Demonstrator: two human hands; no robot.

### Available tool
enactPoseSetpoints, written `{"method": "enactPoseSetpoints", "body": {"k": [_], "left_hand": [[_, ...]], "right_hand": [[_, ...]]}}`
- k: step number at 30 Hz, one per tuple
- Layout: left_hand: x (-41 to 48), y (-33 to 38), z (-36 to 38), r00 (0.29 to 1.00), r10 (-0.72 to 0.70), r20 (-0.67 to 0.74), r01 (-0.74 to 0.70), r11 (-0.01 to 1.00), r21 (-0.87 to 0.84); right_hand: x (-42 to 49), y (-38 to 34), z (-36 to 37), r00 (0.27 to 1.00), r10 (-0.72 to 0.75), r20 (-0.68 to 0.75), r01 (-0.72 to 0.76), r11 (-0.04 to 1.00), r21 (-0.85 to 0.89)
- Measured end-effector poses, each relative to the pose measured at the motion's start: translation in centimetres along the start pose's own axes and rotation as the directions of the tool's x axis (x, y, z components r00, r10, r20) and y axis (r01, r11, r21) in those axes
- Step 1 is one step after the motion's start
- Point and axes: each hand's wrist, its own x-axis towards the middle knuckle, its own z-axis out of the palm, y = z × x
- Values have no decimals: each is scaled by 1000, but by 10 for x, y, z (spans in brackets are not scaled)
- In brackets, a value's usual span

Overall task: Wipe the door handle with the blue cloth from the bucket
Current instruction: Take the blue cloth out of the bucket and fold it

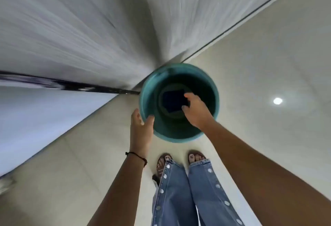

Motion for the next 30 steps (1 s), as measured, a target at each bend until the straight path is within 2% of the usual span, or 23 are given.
{"method": "enactPoseSetpoints", "body": {"k": [3,7,10,14,17,19,21,23,24,25,27,28,30], "left_hand": [[48,-40,18,978,163,-132,-155,986,63],[75,-75,27,901,362,-238,-321,927,196],[85,-83,31,877,406,-258,-362,910,201],[82,-83,34,875,394,-281,-353,917,187],[80,-80,31,914,329,-237,-285,937,200],[73,-69,29,946,225,-233,-189,968,167],[55,-49,27,965,15,-261,-3,999,45],[23,-19,22,941,-209,-267,190,977,-97],[2,-3,21,932,-272,-238,244,959,-141],[-18,9,19,934,-311,-177,272,938,-215],[-77,43,8,936,-349,56,336,830,-445],[-110,60,-1,928,-327,177,369,751,-548],[-170,90,-23,919,-242,312,392,658,-644]], "right_hand": [[86,22,43,999,35,-11,-36,995,-94],[162,47,89,969,245,-26,-246,966,-80],[189,61,112,954,290,-70,-295,953,-65],[183,55,104,933,358,-41,-350,928,126],[139,31,90,951,309,-8,-296,918,263],[98,12,71,965,258,-36,-228,901,368],[47,-3,45,976,217,-22,-173,831,528],[-19,-15,9,982,183,41,-169,763,624],[-54,-20,-11,986,152,69,-161,753,638],[-84,-24,-26,989,122,87,-149,749,645],[-150,-41,-64,992,75,100,-123,746,654],[-181,-51,-81,993,57,100,-108,747,656],[-239,-72,-110,994,24,103,-86,758,647]]}}
